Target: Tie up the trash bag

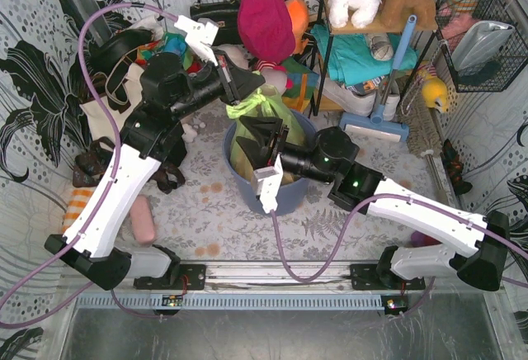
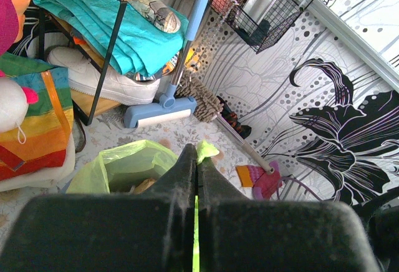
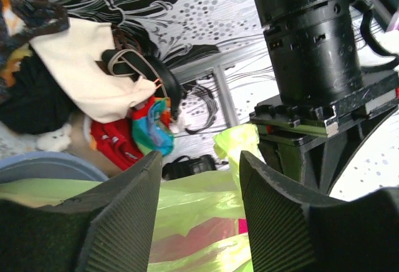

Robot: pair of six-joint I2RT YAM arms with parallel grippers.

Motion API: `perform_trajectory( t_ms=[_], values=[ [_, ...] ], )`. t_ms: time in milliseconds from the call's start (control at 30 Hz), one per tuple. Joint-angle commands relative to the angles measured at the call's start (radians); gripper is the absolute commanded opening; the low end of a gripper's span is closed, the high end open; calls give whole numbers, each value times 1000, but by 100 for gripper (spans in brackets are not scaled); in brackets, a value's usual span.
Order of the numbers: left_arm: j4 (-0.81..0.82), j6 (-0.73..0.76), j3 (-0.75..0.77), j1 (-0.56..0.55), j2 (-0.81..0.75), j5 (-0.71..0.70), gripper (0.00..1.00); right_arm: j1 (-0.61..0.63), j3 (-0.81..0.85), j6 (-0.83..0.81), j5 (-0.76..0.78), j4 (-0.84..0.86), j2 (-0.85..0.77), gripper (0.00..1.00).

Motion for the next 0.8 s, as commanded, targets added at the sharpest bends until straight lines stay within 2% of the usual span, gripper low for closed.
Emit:
perform_trajectory(
  t_ms=[0,100,500,767],
  values=[
    [-16,-7,60,-2,26,22,0,21,-46,-135,47,207,2,52],
    [-5,-13,52,-2,29,32,0,31,-55,-147,65,280,19,49],
    [15,-23,34,-2,21,43,0,37,-32,-347,230,339,129,47],
    [33,-50,27,-2,21,51,0,39,-72,-497,325,669,218,46]
  ],
)
